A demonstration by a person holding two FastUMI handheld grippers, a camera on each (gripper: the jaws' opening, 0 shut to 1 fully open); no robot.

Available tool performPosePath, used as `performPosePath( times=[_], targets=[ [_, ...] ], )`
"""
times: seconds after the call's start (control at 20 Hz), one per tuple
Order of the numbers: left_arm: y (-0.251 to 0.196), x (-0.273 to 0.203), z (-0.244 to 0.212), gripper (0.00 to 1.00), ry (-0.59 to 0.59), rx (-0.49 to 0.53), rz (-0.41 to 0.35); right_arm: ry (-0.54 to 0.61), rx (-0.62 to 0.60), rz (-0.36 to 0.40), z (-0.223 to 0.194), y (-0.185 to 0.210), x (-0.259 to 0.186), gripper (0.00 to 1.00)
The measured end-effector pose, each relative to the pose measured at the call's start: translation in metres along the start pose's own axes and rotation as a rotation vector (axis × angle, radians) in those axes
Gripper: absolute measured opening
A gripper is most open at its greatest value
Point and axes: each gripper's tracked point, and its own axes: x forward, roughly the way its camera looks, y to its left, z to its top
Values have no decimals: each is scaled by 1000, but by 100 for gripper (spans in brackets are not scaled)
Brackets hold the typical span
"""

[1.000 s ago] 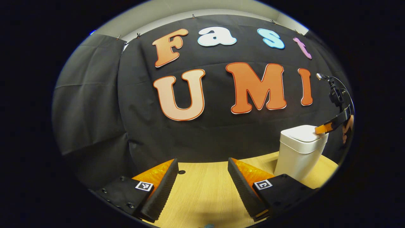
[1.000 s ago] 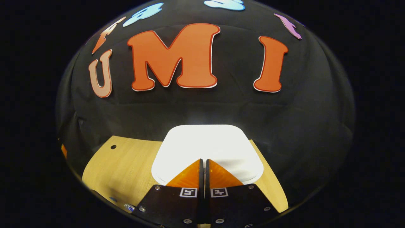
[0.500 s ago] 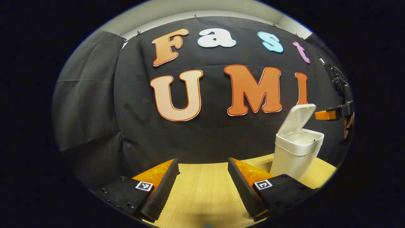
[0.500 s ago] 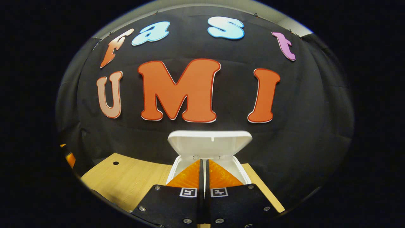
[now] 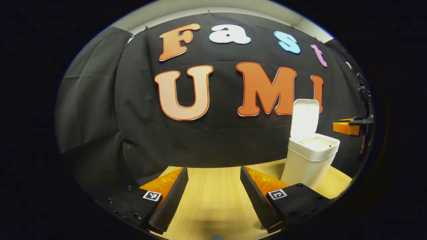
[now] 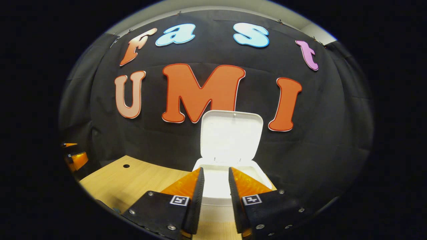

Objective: Press the lid of the desktop garbage bin to open it, pick up the crumpled paper on the desktop and throw it into the bin, then pick up the pop can on the desktop and drop it into the bin, and finally close the garbage bin lid.

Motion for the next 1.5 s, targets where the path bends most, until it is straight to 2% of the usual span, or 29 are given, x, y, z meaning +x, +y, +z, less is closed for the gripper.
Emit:
performPosePath(
  times=[0.2, 0.3, 0.4, 0.5, 0.85, 1.25, 1.5],
  targets=[
    [-4, 10, -26, 100, 79, -29, -28, 27, 22, 70, -18, 30, -12, 72],
    [-8, 14, -46, 100, 134, -34, -43, 54, 31, 97, -31, 44, -18, 81],
    [-11, 14, -65, 100, 188, -31, -63, 85, 34, 119, -46, 56, -24, 86],
    [-9, 14, -83, 98, 236, -20, -66, 126, 24, 128, -64, 65, -28, 89],
    [-4, 4, -154, 100, 443, -22, -100, 229, -6, 198, -116, 99, -46, 92],
    [-14, -34, -239, 98, 709, -48, -141, 357, -2, 290, -178, 142, -69, 94],
    [-12, -50, -272, 100, 865, -21, -128, 417, -5, 349, -203, 164, -82, 95]
  ],
)
